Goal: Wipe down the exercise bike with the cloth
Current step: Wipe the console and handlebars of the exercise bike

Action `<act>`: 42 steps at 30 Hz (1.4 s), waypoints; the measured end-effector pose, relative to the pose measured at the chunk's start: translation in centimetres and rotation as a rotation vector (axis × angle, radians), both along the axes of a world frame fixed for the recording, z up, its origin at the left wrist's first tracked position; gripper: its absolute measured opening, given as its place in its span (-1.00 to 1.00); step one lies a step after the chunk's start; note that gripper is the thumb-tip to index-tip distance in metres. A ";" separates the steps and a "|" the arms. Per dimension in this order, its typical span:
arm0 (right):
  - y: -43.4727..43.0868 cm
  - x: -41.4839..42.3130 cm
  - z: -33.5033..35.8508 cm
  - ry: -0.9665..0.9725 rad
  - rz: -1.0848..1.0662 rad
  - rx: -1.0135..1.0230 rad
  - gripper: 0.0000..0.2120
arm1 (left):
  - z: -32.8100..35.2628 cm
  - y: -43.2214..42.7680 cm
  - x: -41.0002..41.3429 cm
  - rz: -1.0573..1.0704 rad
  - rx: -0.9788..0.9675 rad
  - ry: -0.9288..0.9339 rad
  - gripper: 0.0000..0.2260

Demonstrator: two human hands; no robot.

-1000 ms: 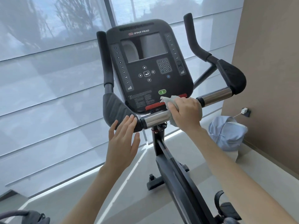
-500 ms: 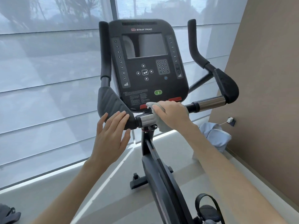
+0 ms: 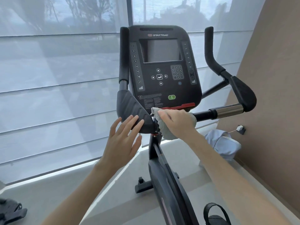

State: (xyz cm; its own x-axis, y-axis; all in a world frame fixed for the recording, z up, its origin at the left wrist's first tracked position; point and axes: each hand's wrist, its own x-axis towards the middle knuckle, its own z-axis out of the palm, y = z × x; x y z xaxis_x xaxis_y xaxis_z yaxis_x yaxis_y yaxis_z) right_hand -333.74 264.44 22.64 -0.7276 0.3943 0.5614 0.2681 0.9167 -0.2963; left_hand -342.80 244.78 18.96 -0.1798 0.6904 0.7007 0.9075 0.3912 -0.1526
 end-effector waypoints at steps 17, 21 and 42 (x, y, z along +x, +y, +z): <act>-6.1 -4.9 1.1 -0.250 0.237 0.203 -0.46 | 0.0 -4.7 -2.6 -0.057 0.233 -0.149 -0.71; -5.6 -7.1 2.2 -0.330 0.257 0.331 -0.50 | 0.4 -4.9 -2.8 -0.042 0.260 -0.142 -0.72; -4.4 -0.3 -0.5 -0.083 0.234 0.414 -0.52 | 0.8 -2.3 1.1 -0.046 0.134 -0.189 -0.65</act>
